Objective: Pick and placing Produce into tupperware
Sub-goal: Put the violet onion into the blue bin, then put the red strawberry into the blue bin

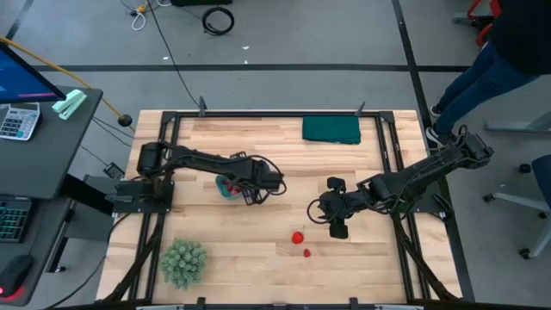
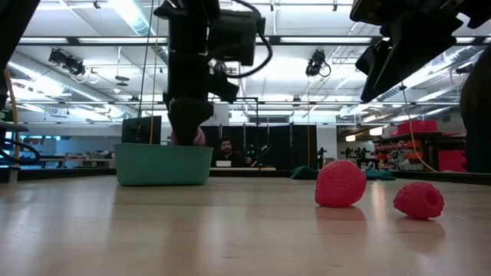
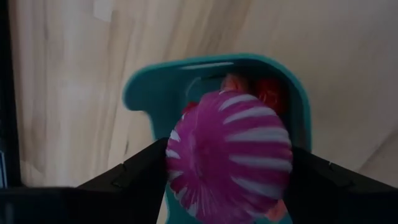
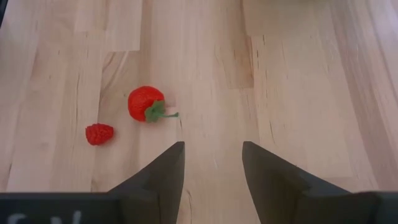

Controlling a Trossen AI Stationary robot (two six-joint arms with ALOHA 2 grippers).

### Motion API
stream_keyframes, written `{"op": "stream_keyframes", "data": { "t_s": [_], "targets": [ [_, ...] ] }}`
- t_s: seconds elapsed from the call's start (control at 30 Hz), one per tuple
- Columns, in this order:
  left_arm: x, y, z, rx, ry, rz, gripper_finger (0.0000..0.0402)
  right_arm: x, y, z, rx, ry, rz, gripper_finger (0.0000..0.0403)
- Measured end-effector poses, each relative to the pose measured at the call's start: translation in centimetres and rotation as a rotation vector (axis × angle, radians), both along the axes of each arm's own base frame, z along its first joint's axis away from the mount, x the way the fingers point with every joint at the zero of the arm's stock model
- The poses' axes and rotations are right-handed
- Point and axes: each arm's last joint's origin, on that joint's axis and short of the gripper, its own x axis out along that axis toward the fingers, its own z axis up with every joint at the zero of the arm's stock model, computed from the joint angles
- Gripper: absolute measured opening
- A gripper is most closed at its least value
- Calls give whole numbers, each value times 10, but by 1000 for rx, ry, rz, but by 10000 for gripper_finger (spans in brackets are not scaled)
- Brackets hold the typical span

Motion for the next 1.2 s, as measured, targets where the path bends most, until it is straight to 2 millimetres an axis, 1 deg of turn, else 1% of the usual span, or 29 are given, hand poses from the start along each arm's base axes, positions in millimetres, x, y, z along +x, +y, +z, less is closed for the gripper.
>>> {"op": "stream_keyframes", "data": {
  "t_s": [0.13,0.23,0.3,0.4,0.5,0.57,0.67,0.77,0.9,1.0,1.07,1.2],
  "targets": [
    [1,0,-7,-4,29,-15,273,0,0,0,0,0,0,170],
    [1,0,-6,-4,30,-17,271,0,0,0,1,0,0,170],
    [-1,0,-2,-4,36,-17,271,0,0,0,0,0,0,170],
    [-4,-2,10,-3,57,-5,272,0,0,0,0,0,0,170],
    [-2,-5,25,0,55,15,269,0,0,0,0,0,0,170],
    [2,-9,39,1,18,29,266,0,0,0,0,-1,0,170],
    [12,-20,58,-15,-96,37,262,0,0,0,0,-1,0,170],
    [26,-38,72,-73,-249,-14,259,0,0,0,0,-1,0,170],
    [44,-77,75,-205,-449,-194,260,0,0,0,2,0,-3,170],
    [48,-106,69,-233,-554,-309,259,0,0,0,17,1,-21,170],
    [48,-123,62,-252,-606,-349,258,0,0,0,27,3,-35,170],
    [46,-145,44,-293,-722,-368,254,0,0,0,43,5,-56,170]
  ]
}}
